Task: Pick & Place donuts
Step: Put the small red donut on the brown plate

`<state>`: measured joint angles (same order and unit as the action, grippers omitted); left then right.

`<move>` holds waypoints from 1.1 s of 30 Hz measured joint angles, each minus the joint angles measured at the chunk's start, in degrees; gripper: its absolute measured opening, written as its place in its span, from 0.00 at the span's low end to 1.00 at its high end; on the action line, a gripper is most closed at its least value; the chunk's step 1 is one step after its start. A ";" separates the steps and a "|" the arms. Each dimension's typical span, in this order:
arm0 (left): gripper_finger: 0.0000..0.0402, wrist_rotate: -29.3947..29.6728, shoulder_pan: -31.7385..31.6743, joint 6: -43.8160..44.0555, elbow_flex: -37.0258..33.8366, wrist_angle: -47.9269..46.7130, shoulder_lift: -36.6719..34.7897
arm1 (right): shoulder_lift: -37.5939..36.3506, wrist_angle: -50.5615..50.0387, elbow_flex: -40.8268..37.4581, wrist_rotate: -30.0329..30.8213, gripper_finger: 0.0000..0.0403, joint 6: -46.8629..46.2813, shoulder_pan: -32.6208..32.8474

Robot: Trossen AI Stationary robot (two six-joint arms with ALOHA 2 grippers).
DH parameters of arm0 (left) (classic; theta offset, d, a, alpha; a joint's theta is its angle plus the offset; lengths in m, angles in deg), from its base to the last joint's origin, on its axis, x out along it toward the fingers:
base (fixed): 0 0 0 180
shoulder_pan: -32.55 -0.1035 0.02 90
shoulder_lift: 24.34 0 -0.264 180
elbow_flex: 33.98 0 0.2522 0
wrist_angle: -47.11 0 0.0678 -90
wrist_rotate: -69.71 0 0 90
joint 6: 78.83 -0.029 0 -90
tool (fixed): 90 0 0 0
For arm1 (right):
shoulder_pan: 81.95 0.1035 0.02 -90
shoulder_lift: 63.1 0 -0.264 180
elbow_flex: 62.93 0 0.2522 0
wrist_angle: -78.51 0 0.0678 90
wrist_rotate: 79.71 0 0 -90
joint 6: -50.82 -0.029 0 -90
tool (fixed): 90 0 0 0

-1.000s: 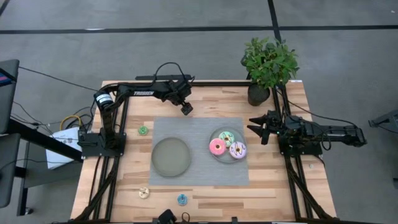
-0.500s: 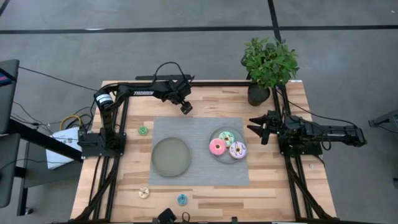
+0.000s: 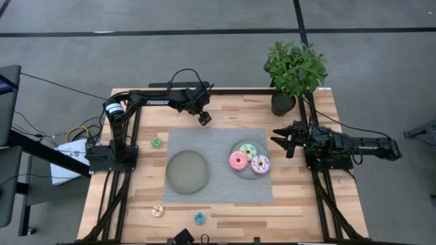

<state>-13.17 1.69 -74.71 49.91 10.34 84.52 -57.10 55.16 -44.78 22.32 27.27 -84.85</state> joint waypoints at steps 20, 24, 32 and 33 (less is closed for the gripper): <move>0.74 1.09 0.64 1.86 -1.03 0.18 0.04 | 0.01 0.00 0.00 0.00 0.52 0.00 0.00; 0.74 1.13 0.71 1.99 -1.03 0.64 0.07 | 0.01 0.00 0.00 0.00 0.52 0.01 0.00; 0.74 1.32 0.86 2.60 -1.03 0.92 0.07 | 0.01 0.00 0.00 0.00 0.52 0.04 0.00; 0.74 1.26 0.90 2.60 -1.03 0.92 0.07 | 0.01 0.00 0.00 0.00 0.52 0.04 0.01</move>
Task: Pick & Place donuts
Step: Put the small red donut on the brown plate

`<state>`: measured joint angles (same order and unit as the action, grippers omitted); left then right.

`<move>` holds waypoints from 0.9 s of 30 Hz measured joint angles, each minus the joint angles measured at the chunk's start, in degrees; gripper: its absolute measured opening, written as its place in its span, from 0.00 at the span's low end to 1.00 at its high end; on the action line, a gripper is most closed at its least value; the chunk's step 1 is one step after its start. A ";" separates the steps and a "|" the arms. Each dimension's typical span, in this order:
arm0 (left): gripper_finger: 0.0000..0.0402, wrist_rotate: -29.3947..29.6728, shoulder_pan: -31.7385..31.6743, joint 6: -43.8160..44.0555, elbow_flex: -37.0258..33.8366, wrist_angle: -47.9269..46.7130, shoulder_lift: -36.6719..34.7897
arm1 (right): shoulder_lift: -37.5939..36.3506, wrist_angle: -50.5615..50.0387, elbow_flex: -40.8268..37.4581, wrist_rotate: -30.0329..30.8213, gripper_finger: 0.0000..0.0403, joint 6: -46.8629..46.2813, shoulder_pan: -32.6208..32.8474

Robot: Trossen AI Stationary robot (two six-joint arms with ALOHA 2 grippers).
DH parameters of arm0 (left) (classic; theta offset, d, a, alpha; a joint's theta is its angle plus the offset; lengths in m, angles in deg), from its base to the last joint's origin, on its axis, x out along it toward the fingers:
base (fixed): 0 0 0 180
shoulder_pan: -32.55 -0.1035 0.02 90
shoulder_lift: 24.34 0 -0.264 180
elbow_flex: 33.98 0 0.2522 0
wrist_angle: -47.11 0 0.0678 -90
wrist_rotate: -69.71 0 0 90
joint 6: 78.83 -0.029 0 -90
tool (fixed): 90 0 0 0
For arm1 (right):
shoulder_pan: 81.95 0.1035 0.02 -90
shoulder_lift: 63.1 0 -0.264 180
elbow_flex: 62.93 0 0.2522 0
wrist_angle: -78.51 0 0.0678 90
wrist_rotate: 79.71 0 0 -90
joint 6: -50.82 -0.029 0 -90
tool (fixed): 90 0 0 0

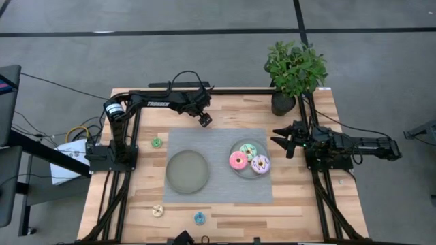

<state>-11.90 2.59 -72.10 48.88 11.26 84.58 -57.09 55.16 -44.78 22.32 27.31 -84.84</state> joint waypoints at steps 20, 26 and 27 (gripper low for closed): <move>0.74 0.38 0.33 3.61 1.47 0.89 3.72 | -0.07 -0.17 0.04 -0.11 0.52 -0.02 0.23; 0.70 -0.52 0.33 3.61 1.66 0.64 3.78 | -0.09 -0.24 0.04 -0.15 0.52 -0.02 0.15; 0.67 -0.57 0.33 3.61 1.66 0.61 3.78 | -0.07 -0.24 0.04 -0.15 0.52 -0.02 0.15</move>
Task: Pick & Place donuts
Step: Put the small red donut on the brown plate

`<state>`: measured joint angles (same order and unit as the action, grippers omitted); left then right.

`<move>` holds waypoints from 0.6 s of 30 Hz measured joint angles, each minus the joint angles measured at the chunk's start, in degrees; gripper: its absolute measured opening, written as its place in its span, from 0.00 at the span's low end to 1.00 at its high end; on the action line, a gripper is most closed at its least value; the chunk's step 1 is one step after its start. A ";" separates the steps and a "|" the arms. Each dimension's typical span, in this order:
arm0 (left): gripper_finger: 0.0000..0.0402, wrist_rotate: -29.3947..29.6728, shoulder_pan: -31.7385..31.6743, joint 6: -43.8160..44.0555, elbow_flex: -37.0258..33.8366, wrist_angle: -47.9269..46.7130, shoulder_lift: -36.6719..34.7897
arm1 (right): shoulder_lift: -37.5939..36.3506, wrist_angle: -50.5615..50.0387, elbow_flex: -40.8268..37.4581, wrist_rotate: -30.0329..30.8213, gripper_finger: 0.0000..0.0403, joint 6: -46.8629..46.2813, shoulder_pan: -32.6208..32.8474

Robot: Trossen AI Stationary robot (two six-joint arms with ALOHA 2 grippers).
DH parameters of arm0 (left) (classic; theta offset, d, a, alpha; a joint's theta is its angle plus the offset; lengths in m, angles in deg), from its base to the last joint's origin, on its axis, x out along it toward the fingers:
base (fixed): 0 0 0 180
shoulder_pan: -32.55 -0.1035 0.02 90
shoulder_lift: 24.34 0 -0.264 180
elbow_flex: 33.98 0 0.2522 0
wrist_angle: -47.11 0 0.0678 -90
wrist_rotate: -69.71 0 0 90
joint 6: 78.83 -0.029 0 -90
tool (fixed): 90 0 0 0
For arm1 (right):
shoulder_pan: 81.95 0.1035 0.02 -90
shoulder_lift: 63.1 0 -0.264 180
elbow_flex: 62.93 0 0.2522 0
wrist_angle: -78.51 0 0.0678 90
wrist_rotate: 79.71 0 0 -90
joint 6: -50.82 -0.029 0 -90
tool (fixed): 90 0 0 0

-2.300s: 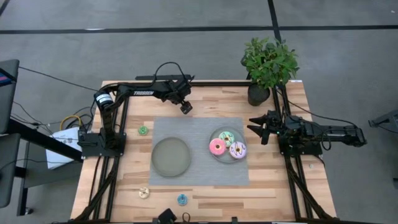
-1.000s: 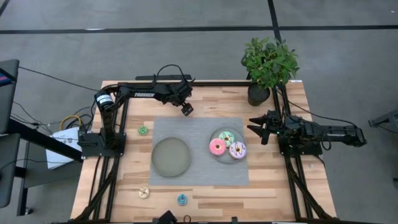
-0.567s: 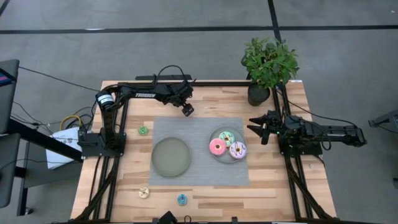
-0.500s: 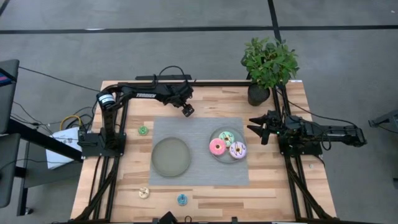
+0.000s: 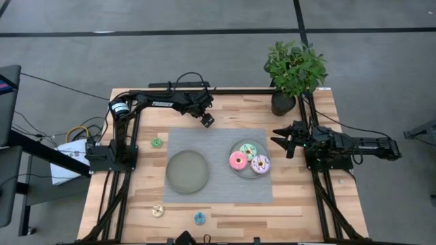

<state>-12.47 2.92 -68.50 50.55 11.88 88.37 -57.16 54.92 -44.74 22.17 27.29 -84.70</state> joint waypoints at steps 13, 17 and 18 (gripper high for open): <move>0.42 -2.58 -0.35 0.07 0.00 -0.45 -0.72 | 0.00 -0.13 0.00 -0.02 0.52 0.00 0.02; 0.40 -2.64 -0.65 0.09 0.00 -1.45 -2.11 | 0.00 -0.42 0.04 -0.09 0.52 0.00 0.02; 0.40 -2.59 -0.66 0.09 0.00 -1.98 -2.51 | -0.01 -0.43 0.04 -0.07 0.52 0.00 0.02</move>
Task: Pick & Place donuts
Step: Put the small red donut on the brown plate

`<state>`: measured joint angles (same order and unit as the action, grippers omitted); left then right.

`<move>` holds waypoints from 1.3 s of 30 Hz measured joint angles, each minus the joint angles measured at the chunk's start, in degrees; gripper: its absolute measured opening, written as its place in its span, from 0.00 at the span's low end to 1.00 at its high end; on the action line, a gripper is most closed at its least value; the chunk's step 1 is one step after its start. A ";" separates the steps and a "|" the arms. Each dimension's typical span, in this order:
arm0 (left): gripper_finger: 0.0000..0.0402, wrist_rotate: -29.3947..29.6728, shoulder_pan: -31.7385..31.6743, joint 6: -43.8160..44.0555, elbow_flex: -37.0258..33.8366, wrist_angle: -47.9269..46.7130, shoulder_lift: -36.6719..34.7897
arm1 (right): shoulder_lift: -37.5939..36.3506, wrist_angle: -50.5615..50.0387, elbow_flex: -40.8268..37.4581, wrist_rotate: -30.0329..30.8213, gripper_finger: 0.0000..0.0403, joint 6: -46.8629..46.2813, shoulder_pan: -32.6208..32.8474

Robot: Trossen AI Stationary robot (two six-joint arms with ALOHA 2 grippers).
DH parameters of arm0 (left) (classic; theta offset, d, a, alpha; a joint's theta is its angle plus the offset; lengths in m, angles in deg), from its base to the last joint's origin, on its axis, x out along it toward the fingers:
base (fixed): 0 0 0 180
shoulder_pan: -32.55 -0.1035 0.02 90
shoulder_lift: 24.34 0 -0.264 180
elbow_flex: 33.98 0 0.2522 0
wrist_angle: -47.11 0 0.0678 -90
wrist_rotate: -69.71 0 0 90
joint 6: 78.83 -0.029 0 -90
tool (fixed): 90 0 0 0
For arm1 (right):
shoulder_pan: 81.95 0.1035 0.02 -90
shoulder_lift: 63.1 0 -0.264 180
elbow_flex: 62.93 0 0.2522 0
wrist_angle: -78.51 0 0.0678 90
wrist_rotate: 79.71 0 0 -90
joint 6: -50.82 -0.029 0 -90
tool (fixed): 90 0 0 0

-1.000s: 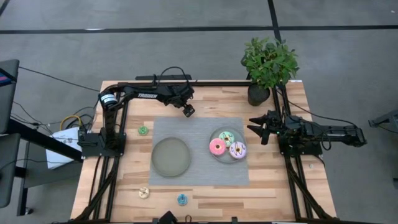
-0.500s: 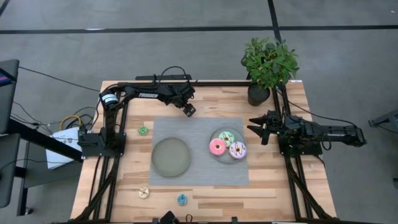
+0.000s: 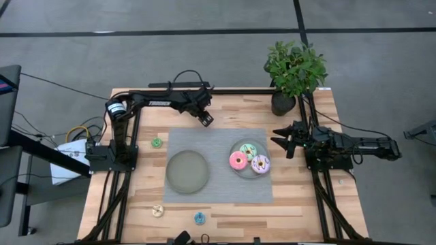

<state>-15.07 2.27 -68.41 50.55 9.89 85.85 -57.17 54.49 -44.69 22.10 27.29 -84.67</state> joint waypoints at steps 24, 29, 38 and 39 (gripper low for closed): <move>0.51 -0.03 -0.05 0.19 0.00 -0.17 -0.81 | 0.01 -0.14 0.00 0.02 0.52 -0.02 -0.04; 0.62 0.04 -0.09 0.83 0.00 -0.61 -0.59 | 0.01 -0.14 0.00 0.03 0.52 -0.02 -0.04; 0.69 0.06 -0.48 0.22 -0.02 -0.99 0.64 | 0.01 -0.14 -0.02 0.07 0.52 -0.02 -0.04; 0.69 0.24 -0.48 0.15 0.01 -0.94 1.07 | 0.01 -0.14 -0.02 0.07 0.52 -0.03 -0.04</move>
<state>-14.83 1.79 -68.26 50.56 8.96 86.92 -57.16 54.36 -44.72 22.17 27.26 -84.72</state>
